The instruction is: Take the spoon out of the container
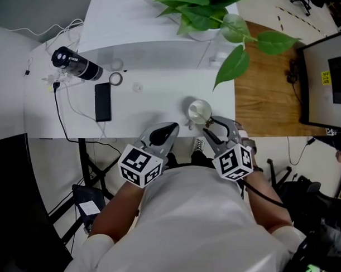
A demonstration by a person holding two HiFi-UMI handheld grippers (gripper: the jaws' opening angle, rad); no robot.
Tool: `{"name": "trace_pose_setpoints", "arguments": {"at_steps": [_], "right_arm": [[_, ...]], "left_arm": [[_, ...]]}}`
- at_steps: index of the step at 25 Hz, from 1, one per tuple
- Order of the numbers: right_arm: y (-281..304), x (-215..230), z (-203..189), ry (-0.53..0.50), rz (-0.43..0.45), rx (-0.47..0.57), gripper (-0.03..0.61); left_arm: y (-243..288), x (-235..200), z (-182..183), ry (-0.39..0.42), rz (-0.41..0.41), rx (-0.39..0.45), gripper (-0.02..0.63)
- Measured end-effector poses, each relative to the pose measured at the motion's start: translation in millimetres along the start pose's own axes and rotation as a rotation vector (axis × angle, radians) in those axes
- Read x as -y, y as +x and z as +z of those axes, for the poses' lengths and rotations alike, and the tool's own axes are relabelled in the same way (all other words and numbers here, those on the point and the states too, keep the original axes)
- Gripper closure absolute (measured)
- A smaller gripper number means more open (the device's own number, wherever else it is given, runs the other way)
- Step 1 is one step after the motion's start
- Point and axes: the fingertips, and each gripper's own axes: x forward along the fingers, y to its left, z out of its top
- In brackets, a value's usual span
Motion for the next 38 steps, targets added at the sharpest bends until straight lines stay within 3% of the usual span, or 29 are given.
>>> {"name": "trace_pose_setpoints", "arguments": {"at_steps": [8, 11, 22, 38], "right_arm": [[8.1, -1.3, -2.8, -0.083, -0.029, -0.022, 0.422], [7.4, -0.7, -0.7, -0.097, -0.042, -0.018, 0.454], [6.4, -3.6, -0.9, -0.138, -0.043, -0.047, 0.460], [6.8, 2.4, -5.6, 0.040, -0.039, -0.023, 0.465]], "left_arm": [[-1.5, -2.4, -2.5, -0.011, 0.003, 0.000, 0.609], [-1.8, -2.8, -2.6, -0.011, 0.004, 0.001, 0.609], [-2.7, -2.0, -2.0, -0.013, 0.001, 0.004, 0.610], [-6.3, -0.9, 2.0, -0.013, 0.003, 0.013, 0.609]]}}
